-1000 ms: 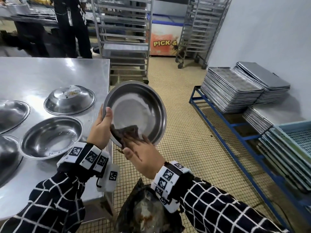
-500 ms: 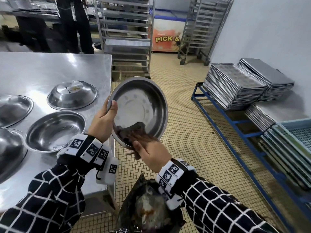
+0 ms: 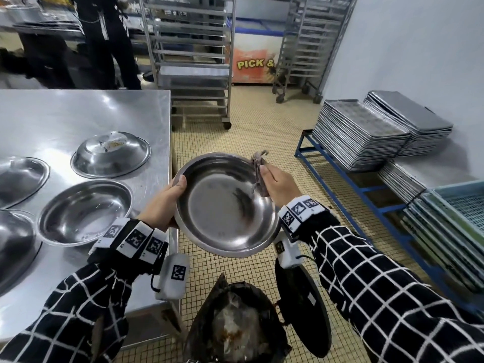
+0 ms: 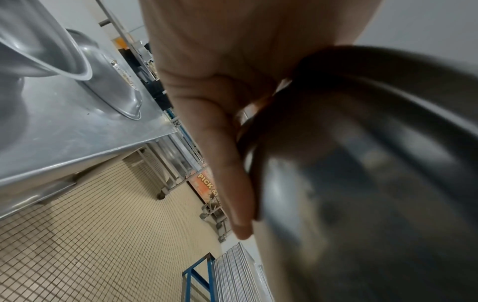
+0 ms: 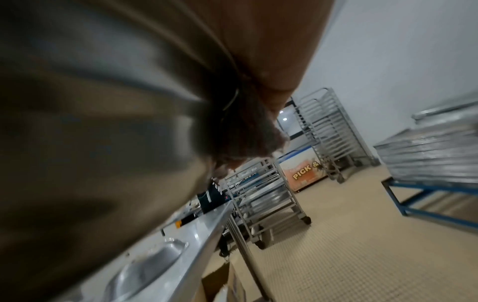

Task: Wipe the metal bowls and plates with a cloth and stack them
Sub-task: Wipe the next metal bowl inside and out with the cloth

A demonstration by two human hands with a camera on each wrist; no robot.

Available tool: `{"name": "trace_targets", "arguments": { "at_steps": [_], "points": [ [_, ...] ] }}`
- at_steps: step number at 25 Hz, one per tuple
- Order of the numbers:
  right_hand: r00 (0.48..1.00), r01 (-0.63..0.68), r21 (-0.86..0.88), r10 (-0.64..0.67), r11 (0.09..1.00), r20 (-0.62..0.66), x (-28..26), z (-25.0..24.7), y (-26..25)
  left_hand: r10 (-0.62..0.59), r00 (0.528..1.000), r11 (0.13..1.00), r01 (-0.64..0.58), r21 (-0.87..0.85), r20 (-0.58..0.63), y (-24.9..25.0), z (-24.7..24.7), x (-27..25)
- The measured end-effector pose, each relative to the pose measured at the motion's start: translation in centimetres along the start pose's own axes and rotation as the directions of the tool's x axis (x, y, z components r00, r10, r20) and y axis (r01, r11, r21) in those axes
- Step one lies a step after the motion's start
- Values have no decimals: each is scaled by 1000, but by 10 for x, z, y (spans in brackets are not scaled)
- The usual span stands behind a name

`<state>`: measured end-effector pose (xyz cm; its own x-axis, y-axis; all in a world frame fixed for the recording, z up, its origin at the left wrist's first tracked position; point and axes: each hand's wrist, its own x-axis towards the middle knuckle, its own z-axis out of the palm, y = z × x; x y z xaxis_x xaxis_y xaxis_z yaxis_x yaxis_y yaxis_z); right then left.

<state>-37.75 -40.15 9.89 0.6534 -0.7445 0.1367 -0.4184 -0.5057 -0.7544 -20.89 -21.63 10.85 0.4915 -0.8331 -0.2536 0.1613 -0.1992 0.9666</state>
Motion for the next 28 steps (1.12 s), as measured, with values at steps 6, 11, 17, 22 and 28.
{"name": "trace_targets", "arguments": {
  "at_steps": [6, 11, 17, 22, 28],
  "points": [
    [991, -68, 282, 98, 957, -92, -3, 4, 1, 112, 992, 985, -118, -129, -55, -1, -3, 6],
    [929, -130, 410, 256, 903, -269, -20, 15, -2, 141, 949, 959, -202, -200, -282, -11, 10, 17],
    [979, -151, 306, 184, 940, -83, -26, -23, -6, 121, 987, 972, -97, -213, 104, -3, 5, 11],
    [975, -187, 386, 220, 903, -43, -34, -24, -1, 84, 988, 971, -110, -211, -128, -15, 12, 19],
    [887, -180, 444, 340, 878, -312, -40, -3, 3, 126, 966, 953, -180, -243, -224, -33, 48, 22]
  ]
}}
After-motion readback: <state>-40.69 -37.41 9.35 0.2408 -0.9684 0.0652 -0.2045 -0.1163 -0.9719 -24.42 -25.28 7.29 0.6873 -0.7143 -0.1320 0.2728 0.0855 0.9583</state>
